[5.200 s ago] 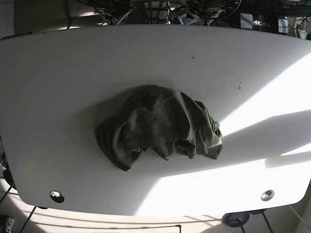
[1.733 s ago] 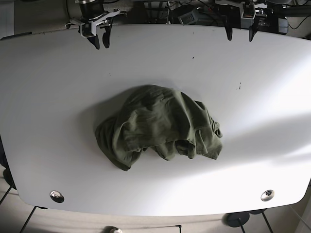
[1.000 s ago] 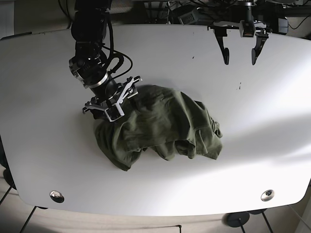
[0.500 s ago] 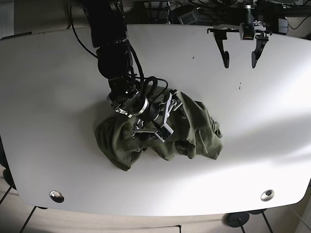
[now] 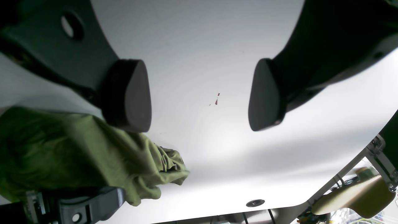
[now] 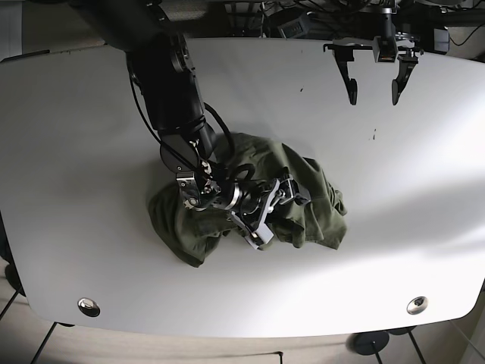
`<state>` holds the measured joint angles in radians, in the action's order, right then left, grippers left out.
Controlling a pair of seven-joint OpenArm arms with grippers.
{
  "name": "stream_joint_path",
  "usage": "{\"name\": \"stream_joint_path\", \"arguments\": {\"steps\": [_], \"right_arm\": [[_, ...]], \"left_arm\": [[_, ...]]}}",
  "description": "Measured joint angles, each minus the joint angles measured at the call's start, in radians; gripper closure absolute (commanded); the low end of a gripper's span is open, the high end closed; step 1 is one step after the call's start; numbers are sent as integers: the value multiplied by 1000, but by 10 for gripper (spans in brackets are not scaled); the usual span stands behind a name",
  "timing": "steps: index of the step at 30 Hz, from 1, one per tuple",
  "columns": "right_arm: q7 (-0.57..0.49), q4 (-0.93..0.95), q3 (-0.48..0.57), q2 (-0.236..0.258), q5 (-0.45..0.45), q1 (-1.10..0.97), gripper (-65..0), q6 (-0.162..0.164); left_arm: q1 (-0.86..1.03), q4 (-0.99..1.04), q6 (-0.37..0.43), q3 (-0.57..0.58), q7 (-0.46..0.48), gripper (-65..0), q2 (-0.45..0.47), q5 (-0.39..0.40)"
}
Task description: Fold the T-shirt properly
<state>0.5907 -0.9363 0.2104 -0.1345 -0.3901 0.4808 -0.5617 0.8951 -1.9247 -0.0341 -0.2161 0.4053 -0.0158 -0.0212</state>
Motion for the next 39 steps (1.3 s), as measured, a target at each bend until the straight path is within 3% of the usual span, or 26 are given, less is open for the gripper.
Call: {"name": "stream_joint_path", "arguments": {"steps": [4, 7, 9, 14, 17, 20, 23, 27, 30, 37, 39], "right_arm": [[-35, 56, 0, -1, 0, 17, -528, 3], [-109, 90, 0, -2, 0, 19, -361, 3], [-168, 143, 0, -8, 0, 23, -216, 7], [-249, 244, 0, -13, 0, 37, -19, 8], [-193, 204, 0, -12, 0, 33, -17, 8], [-73, -14, -1, 0, 4, 7, -19, 7], [-3, -186, 0, 31, -1, 10, -22, 3], [68, -318, -5, 71, 3, 40, -22, 3], [144, -476, -6, 125, 0, 111, -22, -5], [180, -542, -6, 225, -7, 272, -22, -11], [180, -542, -21, 232, -7, 337, -22, -8]], "left_arm": [[-1, 1, 0, 0, 0, -446, 3, 0], [-1, 1, 0, 2, 0, -446, 3, 0], [-3, 1, 0, 2, 0, -446, 3, 0], [-24, 2, 0, -1, 3, -446, 37, 1], [-23, 2, -1, 8, 3, -446, 35, 1], [-21, 2, 6, 47, -2, -446, 38, 89], [-15, 0, 7, 87, -127, -446, 54, 117], [-16, 0, -103, 193, -130, -446, 125, 119], [-2, 0, -121, 226, -129, -446, 119, 109], [-21, 0, -114, 225, -129, -447, 122, 109], [-41, 0, -113, 245, -128, -449, 122, 109]]}}
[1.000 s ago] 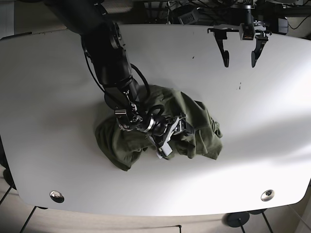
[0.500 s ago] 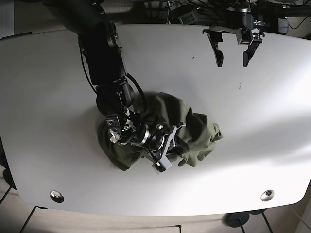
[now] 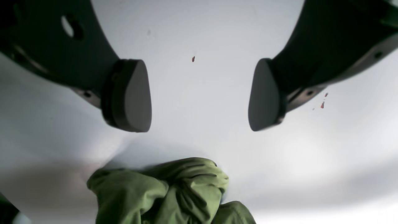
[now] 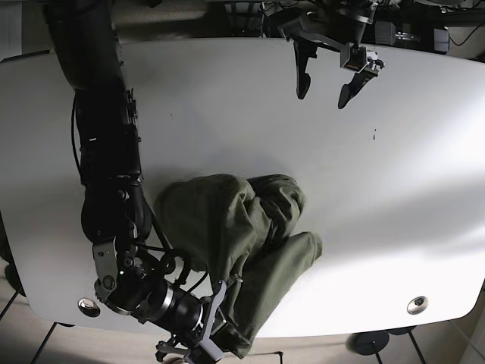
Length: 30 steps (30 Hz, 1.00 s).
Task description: Fold the T-shirt properly
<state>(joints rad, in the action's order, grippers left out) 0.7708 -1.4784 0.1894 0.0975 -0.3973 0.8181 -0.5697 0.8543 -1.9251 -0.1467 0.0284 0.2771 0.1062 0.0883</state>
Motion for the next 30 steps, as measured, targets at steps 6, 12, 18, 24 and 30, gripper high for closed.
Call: {"name": "stream_joint_path", "arguments": {"steps": [6, 12, 18, 24, 30], "right_arm": [[54, -6, -88, -2, -2, 160, -22, -3], [53, -6, -104, -4, -3, 266, -22, -8], [61, -5, -106, 26, 0, 274, -22, -8], [61, -5, -142, 38, 0, 272, -22, -7], [61, -5, -142, 35, 0, 272, -22, -8]], "left_arm": [[-58, 0, -3, 38, -1, -447, -1, 0], [-162, 0, -3, 92, -17, -446, -3, 0], [-309, 45, 0, 97, -156, -446, -7, 0], [-517, 269, 4, 98, -171, -446, -16, 3], [-729, 500, 3, 108, -176, -446, -117, -1]]}}
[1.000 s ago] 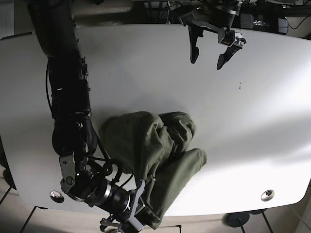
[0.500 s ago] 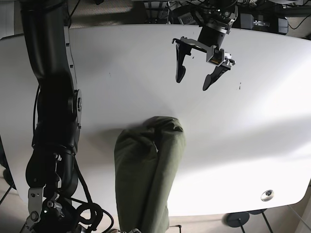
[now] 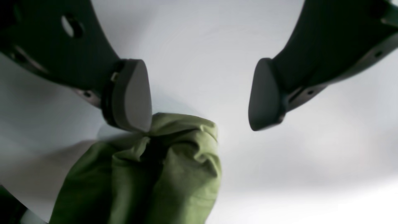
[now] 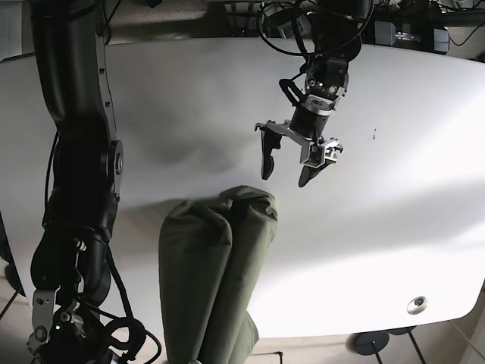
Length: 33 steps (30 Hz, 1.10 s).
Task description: Fold the T-shirt properly
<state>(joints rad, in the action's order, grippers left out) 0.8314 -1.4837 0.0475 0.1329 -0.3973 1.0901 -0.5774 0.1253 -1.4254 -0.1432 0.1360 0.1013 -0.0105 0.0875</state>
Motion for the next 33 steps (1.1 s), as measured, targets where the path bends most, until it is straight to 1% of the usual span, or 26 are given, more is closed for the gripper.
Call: {"name": "stream_joint_path", "arguments": {"steps": [4, 9, 13, 15, 17, 18, 19, 20, 21, 22, 23, 25, 26, 29, 30, 32, 33], "right_arm": [[0, 0, 0, -1, 0, 0, -22, 0], [0, 0, 0, 0, 0, 0, -22, 0], [0, 0, 0, 0, 0, 0, -22, 0], [-1, 0, 0, 5, 0, -3, -22, 0], [0, 0, 0, 14, -5, -10, -22, -3], [1, 0, 0, 19, -3, -14, -22, -2], [1, 0, 0, 26, -3, -14, -22, -3], [1, 0, 0, 28, -3, -14, -22, -3], [0, 0, -1, 29, -2, -13, -22, 0], [0, 0, -1, 28, -3, -13, -22, 0], [0, 0, -1, 29, -4, -14, -22, 0], [1, 0, -13, 31, -4, -16, -22, -4], [0, 0, -22, 31, -4, -16, -22, -3], [0, 0, -44, 46, -2, -14, -22, -2], [1, 0, -48, 47, 0, -14, -22, 0], [-8, 0, -43, 72, -17, -26, -22, -3], [-6, 0, -43, 84, -12, -32, -22, -3]], "left_arm": [[-138, 139, 4, 98, 4, -446, -5, 0], [-259, 334, 4, 198, 2, -446, -8, 0], [-325, 463, 3, 232, 8, -446, -11, 0], [-351, 518, 4, 256, 50, -444, -11, -4], [-385, 565, 4, 281, 54, -444, -12, -4], [-399, 591, 13, 286, 66, -444, -13, -4], [-407, 615, 39, 294, 83, -440, -14, -4], [-412, 636, 72, 306, 101, -419, -17, -4], [-417, 658, 98, 322, 121, -372, -19, -6], [-426, 677, 111, 335, 141, -308, -18, -7], [-438, 697, 109, 341, 151, -221, -14, -2], [-445, 733, 108, 340, 149, -64, -10, 1], [-449, 742, 106, 338, 142, -4, -3, 4], [-442, 715, 89, 341, 140, 0, 36, 18], [-434, 682, 90, 341, 116, 0, 52, 18], [-383, 540, 89, 319, -4, 0, 118, 18], [-357, 469, 84, 278, -64, 0, 146, 18]]}}
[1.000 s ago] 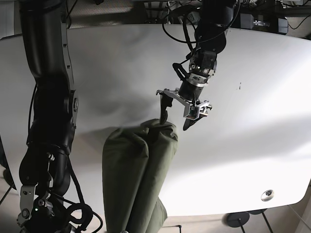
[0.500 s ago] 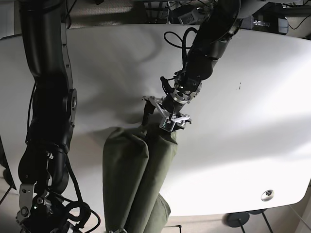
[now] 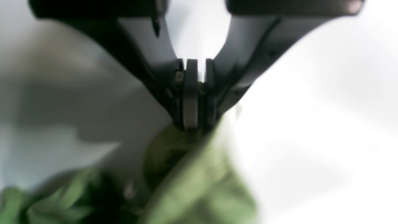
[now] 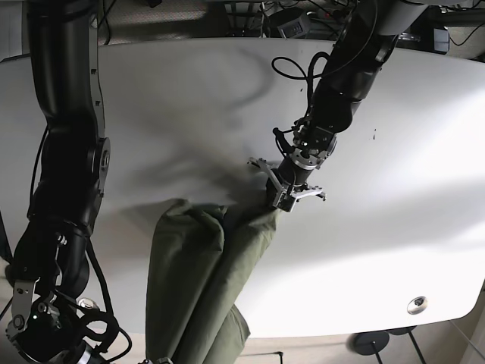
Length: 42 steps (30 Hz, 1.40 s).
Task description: Fold the T-shirt properly
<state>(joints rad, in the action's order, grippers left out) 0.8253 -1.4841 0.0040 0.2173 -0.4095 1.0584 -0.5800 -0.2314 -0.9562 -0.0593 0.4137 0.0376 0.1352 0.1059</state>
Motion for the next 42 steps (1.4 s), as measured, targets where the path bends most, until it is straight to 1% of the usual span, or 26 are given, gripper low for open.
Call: {"name": "stream_joint_path", "arguments": {"steps": [3, 4, 6, 8, 9, 10, 11, 12, 14, 15, 17, 19, 20, 22, 23, 24, 27, 29, 31, 33, 35, 36, 38, 39, 40, 42], "right_arm": [[10, 1, -19, 19, 16, -11, -22, 3], [8, 1, -31, 18, 13, -15, -22, 3], [5, 6, -35, 12, 13, -16, -22, 5], [-18, 63, -36, 11, 10, -10, -22, 3], [-17, 93, -38, 13, 19, -6, -22, 7], [-29, 129, -37, 13, 27, -2, -22, 13], [-50, 150, -35, 12, 27, 3, -22, 20], [-75, 177, -31, 7, 26, 17, -22, 37], [-132, 252, -29, 0, 19, 56, -22, 51], [-148, 285, -29, -2, 19, 78, -22, 58], [-172, 350, -7, 5, 20, 125, -22, 63], [-222, 431, 12, 7, 20, 177, -22, 65], [-245, 456, 31, 8, 21, 197, -22, 75], [-284, 478, 57, 4, 14, 208, -22, 71], [-292, 497, 63, 2, 9, 208, -22, 57], [-298, 537, 64, -2, 10, 206, -22, 61], [-259, 555, 65, 1, 16, 185, -22, 67], [-256, 534, 63, 2, 14, 192, -22, 65], [-206, 450, 51, 5, 12, 194, -22, 65], [-154, 352, -13, -2, 12, 190, -22, 60], [-163, 260, -62, 3, -5, 145, -22, 66], [-157, 214, -79, 6, -14, 102, -22, 67], [-94, 159, -82, 10, 14, -19, -22, 68], [-77, 148, -82, 10, 21, -82, -22, 79], [-64, 132, -81, 4, 20, -137, -22, 77], [-50, 83, -110, -11, 14, -227, -22, 56]], "left_arm": [[69, -176, 14, -130, -148, 0, 42, -6], [80, -222, -13, -152, -196, 0, 42, -8], [81, -315, -87, -198, -252, 0, 29, -14], [64, -436, -107, -275, -317, 0, 14, -9], [57, -476, -112, -314, -344, 0, 17, -8], [54, -534, -140, -375, -389, 0, 27, -19], [44, -569, -161, -412, -434, 0, 35, -22], [23, -592, -188, -430, -477, 0, 45, -23], [-54, -616, -224, -451, -528, 0, 63, -21], [-95, -629, -226, -463, -549, 0, 72, -13], [-173, -646, -228, -490, -574, 0, 101, -11], [-270, -628, -226, -497, -615, 0, 134, -15], [-322, -615, -227, -497, -634, 0, 152, -14], [-428, -602, -229, -497, -659, 0, 189, -13], [-488, -589, -230, -497, -664, 0, 207, -12], [-583, -552, -231, -498, -666, 0, 224, -8], [-724, -501, -311, -502, -702, 0, 252, -9], [-783, -485, -333, -503, -729, 0, 253, -11], [-764, -513, -335, -503, -728, 0, 254, -10], [-706, -549, -336, -504, -730, 0, 253, -10], [-630, -574, -339, -504, -735, 0, 251, -7], [-590, -584, -338, -506, -739, 0, 251, -7], [-511, -589, -345, -549, -741, 0, 235, -4], [-477, -589, -342, -566, -741, 0, 225, -7], [-447, -591, -342, -577, -742, 0, 218, -11], [-383, -620, -372, -606, -745, 0, 204, -10]]}}
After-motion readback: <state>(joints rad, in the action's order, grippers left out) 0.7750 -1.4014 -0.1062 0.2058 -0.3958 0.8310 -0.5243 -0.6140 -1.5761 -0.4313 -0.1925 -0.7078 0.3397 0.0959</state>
